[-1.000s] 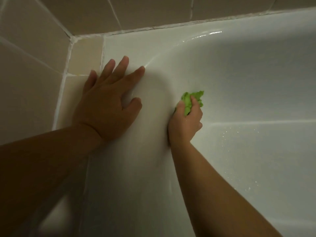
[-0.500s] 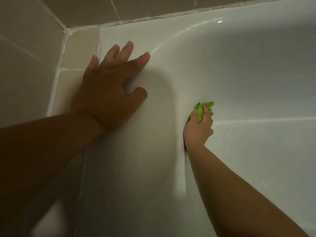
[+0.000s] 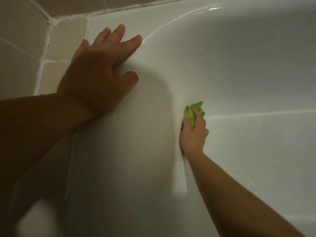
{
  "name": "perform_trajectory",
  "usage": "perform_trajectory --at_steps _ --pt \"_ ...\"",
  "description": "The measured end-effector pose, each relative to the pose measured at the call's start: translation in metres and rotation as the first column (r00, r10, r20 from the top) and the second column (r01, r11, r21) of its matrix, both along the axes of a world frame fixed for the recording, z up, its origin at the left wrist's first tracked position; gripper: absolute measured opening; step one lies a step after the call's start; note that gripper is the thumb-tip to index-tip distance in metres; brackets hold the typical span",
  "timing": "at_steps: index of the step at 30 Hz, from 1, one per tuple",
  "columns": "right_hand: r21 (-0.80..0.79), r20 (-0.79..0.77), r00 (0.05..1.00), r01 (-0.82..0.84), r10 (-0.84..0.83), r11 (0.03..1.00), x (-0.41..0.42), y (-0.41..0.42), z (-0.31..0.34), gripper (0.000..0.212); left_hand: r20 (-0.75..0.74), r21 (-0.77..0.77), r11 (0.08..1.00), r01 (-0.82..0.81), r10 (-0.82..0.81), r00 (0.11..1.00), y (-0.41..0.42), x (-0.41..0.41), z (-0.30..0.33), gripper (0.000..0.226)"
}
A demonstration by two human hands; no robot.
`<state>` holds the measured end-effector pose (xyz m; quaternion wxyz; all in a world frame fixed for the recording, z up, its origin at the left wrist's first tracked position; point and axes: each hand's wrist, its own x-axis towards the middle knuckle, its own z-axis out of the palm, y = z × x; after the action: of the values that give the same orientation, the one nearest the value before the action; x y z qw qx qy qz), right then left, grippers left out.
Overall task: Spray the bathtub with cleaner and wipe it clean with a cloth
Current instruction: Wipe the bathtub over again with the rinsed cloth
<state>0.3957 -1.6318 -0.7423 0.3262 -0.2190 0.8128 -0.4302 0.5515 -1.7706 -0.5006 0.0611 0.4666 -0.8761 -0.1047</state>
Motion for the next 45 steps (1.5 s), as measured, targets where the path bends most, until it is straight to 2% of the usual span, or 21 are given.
perform_trajectory --at_steps 2,3,5,7,9,12,14,16,19,22,24,26,28,31,34,36,38,42,45 --pt "-0.094 -0.030 0.993 -0.120 0.117 0.988 0.018 0.054 0.008 0.043 -0.002 0.000 1.000 -0.002 0.002 1.000 0.000 0.000 0.001 0.073" --pt "-0.076 -0.049 0.987 -0.158 0.155 0.985 0.023 0.087 0.004 0.044 0.001 -0.002 1.000 0.002 -0.002 1.000 0.000 -0.001 0.001 0.074" --pt "0.098 -0.064 0.980 -0.182 0.189 0.978 0.019 0.133 -0.015 0.043 0.011 -0.007 1.000 0.009 -0.009 1.000 -0.001 -0.001 0.002 0.074" --pt "0.328 -0.023 0.986 -0.149 0.166 0.933 0.009 0.136 -0.033 0.045 0.009 -0.009 1.000 0.013 -0.013 1.000 0.000 -0.001 0.001 0.072" --pt "0.388 -0.018 0.997 -0.065 0.078 0.919 0.007 0.105 -0.032 0.045 0.005 -0.012 1.000 0.019 -0.019 1.000 0.000 0.001 -0.001 0.071" --pt "0.156 0.033 0.999 -0.001 -0.004 0.988 0.019 0.052 0.009 0.040 0.012 0.029 0.999 -0.015 0.014 1.000 -0.002 0.002 0.000 0.071" --pt "-0.044 0.078 0.995 -0.051 0.055 0.998 0.034 0.044 0.051 0.039 0.017 0.063 0.996 -0.060 0.059 0.998 -0.001 0.001 0.002 0.073" --pt "-0.145 0.002 0.984 -0.176 0.178 0.974 0.052 0.066 0.078 0.043 0.016 0.072 0.994 -0.085 0.084 0.996 0.003 -0.001 0.004 0.073" --pt "-0.083 -0.066 0.970 -0.239 0.234 0.967 0.058 0.100 0.074 0.041 0.009 0.088 0.989 -0.117 0.117 0.993 0.010 -0.001 0.006 0.073" --pt "0.156 0.063 0.990 -0.136 0.127 0.978 0.038 0.077 0.061 0.043 -0.039 0.065 0.990 -0.124 0.127 0.991 0.025 0.005 0.004 0.072" --pt "0.228 0.127 0.991 -0.061 0.032 0.972 0.031 0.040 0.072 0.045 -0.073 0.011 0.994 -0.105 0.106 0.992 0.035 0.010 0.000 0.069" --pt "0.123 0.107 0.994 -0.043 0.030 0.992 0.039 0.008 0.097 0.045 -0.090 -0.016 0.993 -0.115 0.113 0.989 0.041 0.014 -0.003 0.068" --pt "-0.061 0.044 0.995 -0.090 0.092 0.994 0.057 0.002 0.127 0.040 -0.128 -0.015 0.989 -0.147 0.144 0.981 0.044 0.015 -0.003 0.065" --pt "-0.255 -0.086 0.978 -0.208 0.192 0.944 0.087 0.052 0.149 0.037 -0.195 -0.008 0.979 -0.203 0.198 0.961 0.049 0.016 -0.002 0.062" --pt "-0.177 -0.082 0.963 -0.269 0.258 0.947 0.080 0.097 0.129 0.039 -0.203 0.007 0.972 -0.236 0.232 0.951 0.058 0.016 0.000 0.061" --pt "-0.052 -0.009 0.973 -0.229 0.229 0.972 0.069 0.086 0.120 0.038 -0.193 0.009 0.968 -0.252 0.249 0.949 0.064 0.017 0.001 0.061" --pt "-0.011 0.016 0.983 -0.183 0.183 0.983 0.067 0.059 0.129 0.037 -0.195 0.013 0.963 -0.269 0.266 0.944 0.071 0.020 0.001 0.059" --pt "-0.242 -0.023 0.965 -0.260 0.263 0.935 0.094 0.044 0.174 0.040 -0.249 0.012 0.950 -0.313 0.306 0.919 0.086 0.028 0.002 0.049" --pt "-0.274 -0.128 0.922 -0.388 0.366 0.880 0.111 0.095 0.189 0.046 -0.269 -0.012 0.940 -0.342 0.326 0.906 0.098 0.036 0.000 0.041"
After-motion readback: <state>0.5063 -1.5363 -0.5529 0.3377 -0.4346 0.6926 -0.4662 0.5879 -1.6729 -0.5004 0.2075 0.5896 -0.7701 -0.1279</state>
